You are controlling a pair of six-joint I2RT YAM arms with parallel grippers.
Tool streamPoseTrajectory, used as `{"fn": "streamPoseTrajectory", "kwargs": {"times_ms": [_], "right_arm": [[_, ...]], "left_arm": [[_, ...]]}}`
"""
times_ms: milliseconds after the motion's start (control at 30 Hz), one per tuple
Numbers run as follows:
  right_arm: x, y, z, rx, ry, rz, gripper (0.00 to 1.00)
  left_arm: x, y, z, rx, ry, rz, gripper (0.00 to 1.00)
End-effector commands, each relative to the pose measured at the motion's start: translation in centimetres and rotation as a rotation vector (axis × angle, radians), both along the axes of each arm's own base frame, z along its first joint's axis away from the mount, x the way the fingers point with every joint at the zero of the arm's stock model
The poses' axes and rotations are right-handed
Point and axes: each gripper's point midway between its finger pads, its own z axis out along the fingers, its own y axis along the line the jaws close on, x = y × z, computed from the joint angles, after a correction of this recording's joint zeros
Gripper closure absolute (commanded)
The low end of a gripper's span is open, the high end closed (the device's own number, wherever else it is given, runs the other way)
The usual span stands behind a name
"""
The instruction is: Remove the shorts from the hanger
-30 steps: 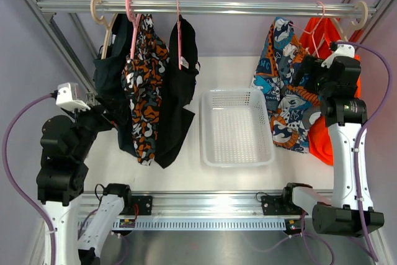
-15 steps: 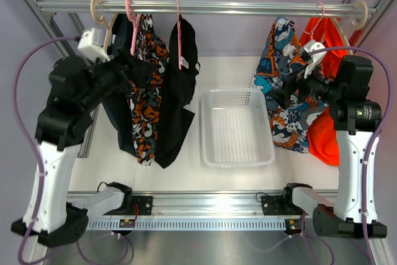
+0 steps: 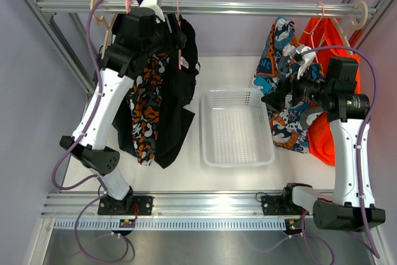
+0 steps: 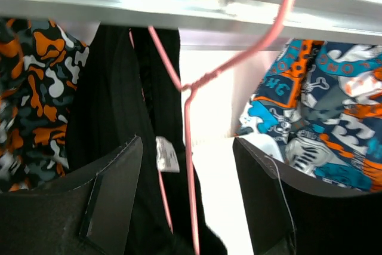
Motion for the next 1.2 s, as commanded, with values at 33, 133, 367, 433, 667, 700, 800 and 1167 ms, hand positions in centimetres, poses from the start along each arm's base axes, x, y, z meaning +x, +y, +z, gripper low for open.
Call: {"fn": "streamPoseTrajectory", "kwargs": {"times_ms": [33, 133, 367, 433, 667, 700, 800, 1167], "right_arm": [[0.0, 0.7, 0.9, 0.038, -0.036, 0.036, 0.01], [0.0, 0.8, 0.7, 0.042, -0.040, 0.039, 0.01], [-0.1, 1.0, 0.6, 0.063, -0.031, 0.046, 0.00], [-0.2, 1.1, 0.7, 0.066, -0.033, 0.048, 0.00], [-0.6, 1.3, 1.3, 0.076, -0.044, 0.053, 0.00], [-0.6, 1.3, 1.4, 0.080, -0.049, 0.058, 0.00], [-1.1, 1.6, 1.6, 0.090, -0.048, 0.083, 0.01], [-2.1, 2.3, 1.5, 0.109, -0.053, 0.143, 0.01]], "left_arm": [[1.9, 0.4, 1.9, 0.030, -0.099, 0.064, 0.34], [2.6, 0.2, 1.2, 0.057, -0.113, 0.081, 0.34], [3.9, -0.4, 0.8, 0.116, -0.193, 0.127, 0.41], [4.3, -0.5, 0.6, 0.122, -0.206, 0.136, 0.43], [4.6, -0.4, -0.2, 0.143, -0.218, 0.140, 0.72], [4.5, -0.5, -0.2, 0.144, -0.221, 0.138, 0.80], [3.7, -0.9, 1.1, 0.135, -0.266, 0.113, 0.90], [-0.4, 0.2, 8.0, 0.086, -0.477, 0.072, 1.00]]}}
